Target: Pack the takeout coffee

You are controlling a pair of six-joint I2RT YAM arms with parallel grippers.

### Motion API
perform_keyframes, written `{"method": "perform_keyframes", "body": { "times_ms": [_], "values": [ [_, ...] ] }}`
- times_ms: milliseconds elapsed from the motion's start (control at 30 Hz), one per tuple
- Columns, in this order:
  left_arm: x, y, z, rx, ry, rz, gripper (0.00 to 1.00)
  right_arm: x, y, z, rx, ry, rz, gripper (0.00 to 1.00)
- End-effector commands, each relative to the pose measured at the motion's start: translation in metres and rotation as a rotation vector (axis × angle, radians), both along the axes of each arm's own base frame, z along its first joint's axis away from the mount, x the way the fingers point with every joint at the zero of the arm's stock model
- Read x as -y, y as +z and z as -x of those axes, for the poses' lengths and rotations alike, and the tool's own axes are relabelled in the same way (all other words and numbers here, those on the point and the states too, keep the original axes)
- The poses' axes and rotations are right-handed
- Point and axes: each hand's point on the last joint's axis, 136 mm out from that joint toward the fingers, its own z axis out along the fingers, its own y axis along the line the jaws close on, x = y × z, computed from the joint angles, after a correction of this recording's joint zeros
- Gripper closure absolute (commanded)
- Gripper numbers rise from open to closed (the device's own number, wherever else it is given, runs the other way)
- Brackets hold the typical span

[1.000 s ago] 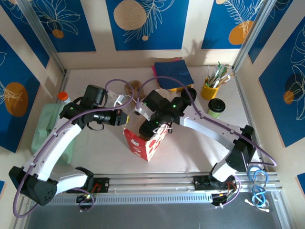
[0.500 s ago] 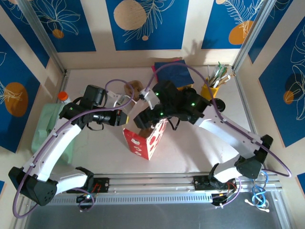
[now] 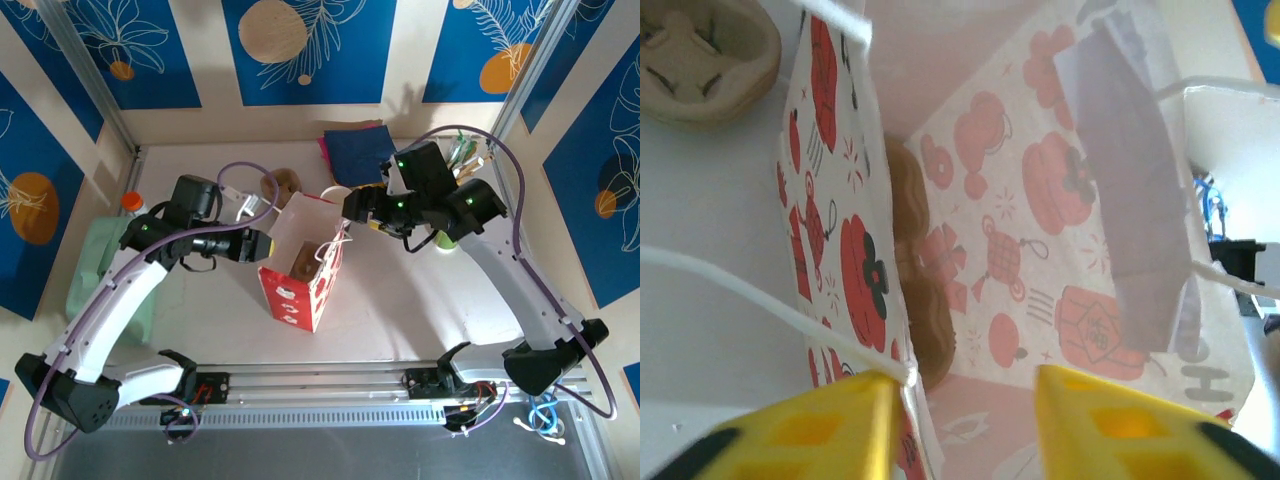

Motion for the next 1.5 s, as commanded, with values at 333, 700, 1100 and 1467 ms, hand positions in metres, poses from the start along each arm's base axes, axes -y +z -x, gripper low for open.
{"method": "perform_keyframes", "body": {
  "times_ms": [333, 700, 1100, 1467],
  "values": [
    [-0.040, 0.050, 0.008, 0.198, 0.112, -0.109, 0.39, 0.009, -0.040, 0.006, -0.214, -0.104, 0.205, 0.31],
    [-0.058, 0.058, 0.016, 0.255, 0.158, -0.156, 0.39, -0.011, -0.049, -0.008, -0.213, -0.066, 0.310, 0.34],
    [-0.058, 0.055, 0.014, 0.252, 0.160, -0.163, 0.41, -0.030, -0.052, -0.017, -0.187, 0.000, 0.268, 0.63],
    [-0.062, 0.071, 0.010, 0.301, 0.191, -0.149, 0.47, -0.044, -0.018, 0.001, 0.041, 0.146, 0.215, 0.89]
  ]
}}
